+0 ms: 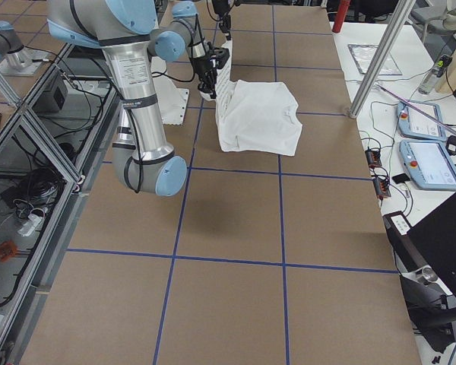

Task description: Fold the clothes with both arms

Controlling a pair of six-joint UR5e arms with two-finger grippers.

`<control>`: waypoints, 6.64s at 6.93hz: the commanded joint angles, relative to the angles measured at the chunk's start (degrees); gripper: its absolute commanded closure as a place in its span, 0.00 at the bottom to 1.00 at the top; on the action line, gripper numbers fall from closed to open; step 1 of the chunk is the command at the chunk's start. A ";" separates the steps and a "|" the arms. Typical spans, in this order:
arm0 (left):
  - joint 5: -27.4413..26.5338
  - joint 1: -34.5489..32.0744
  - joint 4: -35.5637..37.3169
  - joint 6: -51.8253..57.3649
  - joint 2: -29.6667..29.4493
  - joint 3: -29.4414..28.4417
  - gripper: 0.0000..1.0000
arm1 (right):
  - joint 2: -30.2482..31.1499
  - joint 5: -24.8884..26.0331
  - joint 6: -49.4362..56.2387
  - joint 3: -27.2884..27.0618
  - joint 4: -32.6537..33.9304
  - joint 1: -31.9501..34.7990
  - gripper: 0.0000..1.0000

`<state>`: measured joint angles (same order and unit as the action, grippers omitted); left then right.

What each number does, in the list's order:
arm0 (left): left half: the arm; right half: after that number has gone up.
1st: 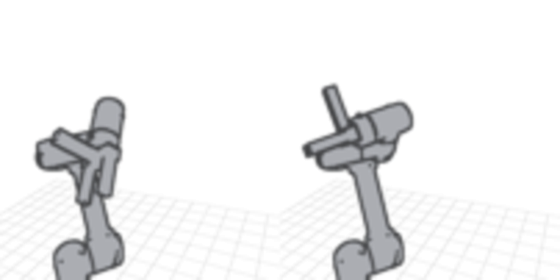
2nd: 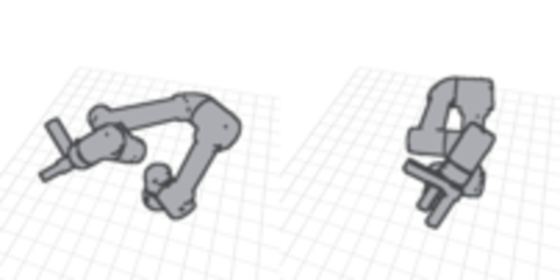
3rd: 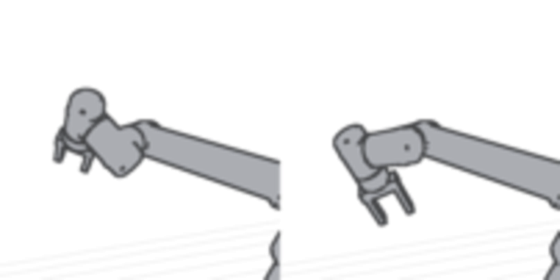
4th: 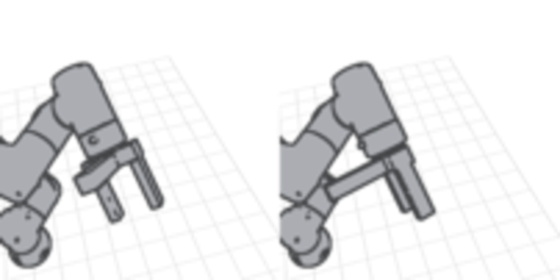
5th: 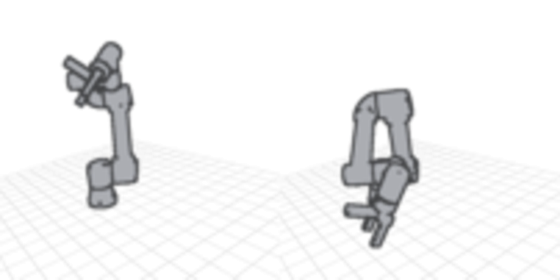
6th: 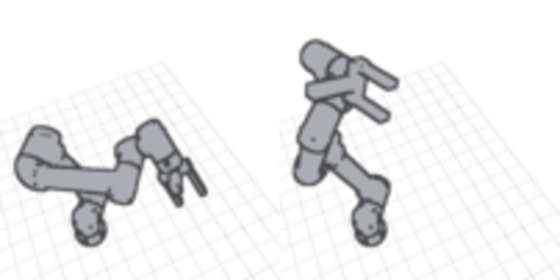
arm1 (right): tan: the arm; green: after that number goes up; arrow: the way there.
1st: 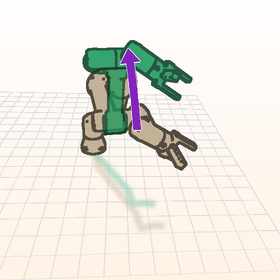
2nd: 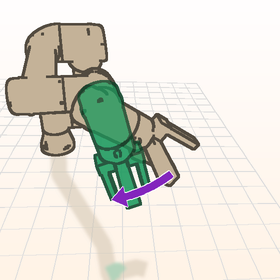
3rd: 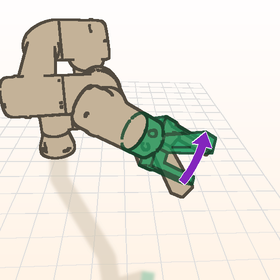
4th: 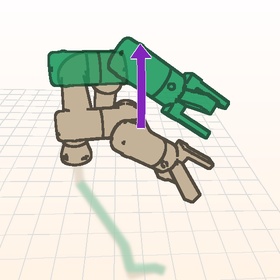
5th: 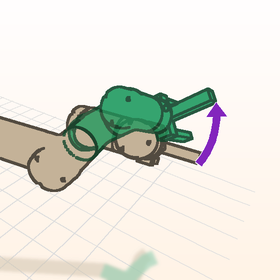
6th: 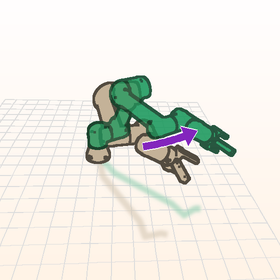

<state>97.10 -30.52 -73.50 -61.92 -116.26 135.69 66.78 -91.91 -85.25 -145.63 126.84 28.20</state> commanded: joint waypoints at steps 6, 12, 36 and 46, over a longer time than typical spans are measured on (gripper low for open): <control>-5.59 -7.45 -32.90 4.09 -5.80 -40.18 1.00 | -6.49 0.50 11.67 40.19 -28.26 11.79 1.00; -5.87 -6.84 -41.37 4.00 -6.88 -49.91 1.00 | -10.53 0.50 11.51 53.52 -35.08 10.20 0.83; -4.81 -22.65 -52.25 25.27 -18.59 -78.20 1.00 | -7.19 -0.82 12.57 45.87 -35.17 9.33 0.00; 2.65 -27.58 -60.09 33.54 -7.58 -64.85 0.00 | -25.73 7.53 -28.21 61.60 -35.08 -5.17 0.07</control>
<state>99.74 -58.19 -133.59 -28.18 -124.18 70.25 43.50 -84.19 -111.96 -86.57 91.82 23.65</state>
